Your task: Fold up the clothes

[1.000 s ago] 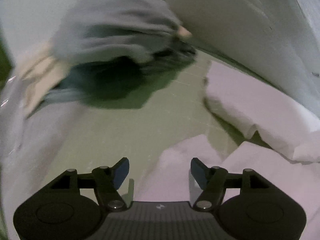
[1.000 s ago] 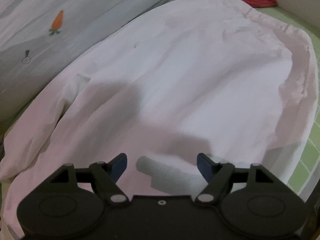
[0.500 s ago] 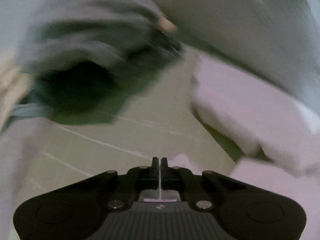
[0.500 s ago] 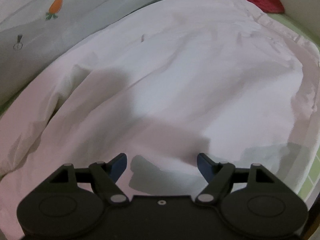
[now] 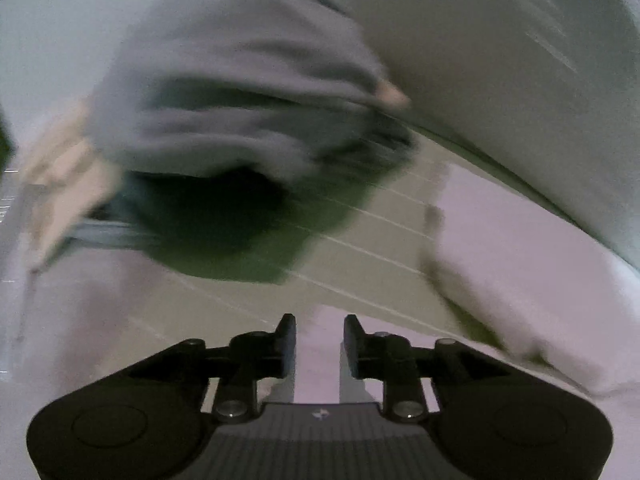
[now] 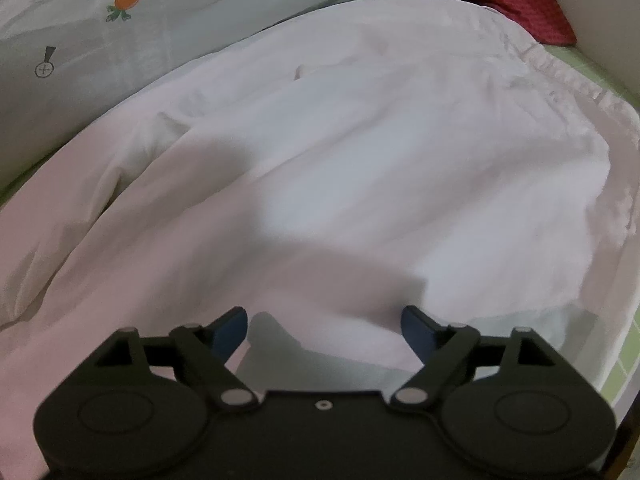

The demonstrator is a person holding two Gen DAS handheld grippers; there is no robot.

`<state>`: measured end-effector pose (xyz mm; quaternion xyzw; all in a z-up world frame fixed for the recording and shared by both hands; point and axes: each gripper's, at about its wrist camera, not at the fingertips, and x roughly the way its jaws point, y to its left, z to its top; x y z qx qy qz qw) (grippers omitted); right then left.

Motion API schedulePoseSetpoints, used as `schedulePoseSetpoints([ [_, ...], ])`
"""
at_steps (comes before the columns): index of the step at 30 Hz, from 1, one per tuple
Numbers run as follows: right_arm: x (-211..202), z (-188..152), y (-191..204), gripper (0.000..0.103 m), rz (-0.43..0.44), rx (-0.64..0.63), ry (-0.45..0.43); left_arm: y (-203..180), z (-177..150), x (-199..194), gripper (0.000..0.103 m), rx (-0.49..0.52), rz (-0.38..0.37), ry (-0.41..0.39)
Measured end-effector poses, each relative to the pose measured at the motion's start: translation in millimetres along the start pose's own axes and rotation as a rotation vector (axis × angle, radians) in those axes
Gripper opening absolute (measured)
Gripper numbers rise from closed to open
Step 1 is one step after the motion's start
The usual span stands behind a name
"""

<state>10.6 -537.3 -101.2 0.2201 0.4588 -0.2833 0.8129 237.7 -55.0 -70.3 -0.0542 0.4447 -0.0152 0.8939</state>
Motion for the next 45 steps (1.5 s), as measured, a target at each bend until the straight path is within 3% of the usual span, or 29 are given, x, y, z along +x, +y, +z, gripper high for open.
schedulePoseSetpoints([
  [2, 0, 3, -1, 0.086, 0.0, 0.005, 0.003, -23, -3, 5, 0.051, 0.045, -0.051, 0.014],
  [4, 1, 5, -1, 0.086, 0.0, 0.01, 0.007, -46, -7, 11, 0.061, 0.091, -0.103, 0.029],
  [10, 1, 5, 3, 0.087, -0.004, -0.003, 0.011, -94, -17, 26, 0.069, 0.214, -0.15, 0.046],
  [15, 1, 4, 5, 0.088, -0.01, -0.029, 0.012, -109, -13, 44, 0.069, 0.238, -0.085, 0.025],
  [16, 1, 4, 5, 0.088, -0.009, -0.028, 0.013, -108, -10, 44, 0.062, 0.238, -0.074, 0.011],
  [17, 1, 4, 5, 0.088, -0.006, -0.025, 0.014, -107, -7, 43, 0.039, 0.237, -0.065, -0.002],
  [19, 0, 5, 4, 0.088, -0.002, -0.021, 0.014, -103, -1, 38, 0.007, 0.249, -0.056, -0.027],
  [23, -1, 4, 4, 0.088, -0.009, -0.024, 0.011, -103, 2, 10, 0.006, 0.382, 0.031, -0.15],
  [26, 1, 1, 9, 0.088, -0.019, -0.04, 0.008, -111, -10, -12, 0.006, 0.576, 0.141, -0.243],
  [30, 3, -1, 15, 0.089, -0.036, -0.071, 0.007, -114, -44, -6, 0.006, 0.817, 0.27, -0.217],
  [32, 3, -1, 17, 0.09, -0.041, -0.079, 0.008, -102, -49, 0, 0.009, 0.742, 0.21, -0.117],
  [34, 3, 0, 18, 0.091, -0.042, -0.08, 0.01, -87, -45, 0, 0.01, 0.603, 0.157, -0.063],
  [36, 2, 0, 17, 0.091, -0.036, -0.07, 0.009, -73, -38, -2, 0.028, 0.462, 0.111, -0.033],
  [38, 3, 1, 18, 0.092, -0.037, -0.07, 0.011, -61, -30, 0, 0.064, 0.351, 0.071, -0.026],
  [39, 3, 1, 18, 0.092, -0.039, -0.076, 0.012, -56, -26, 1, 0.07, 0.296, 0.051, -0.022],
  [43, 5, 1, 19, 0.095, -0.043, -0.091, 0.017, -36, -10, 5, 0.073, 0.096, -0.018, -0.009],
  [45, 5, 2, 18, 0.095, -0.037, -0.089, 0.022, -40, -3, 7, 0.073, 0.105, -0.004, -0.023],
])
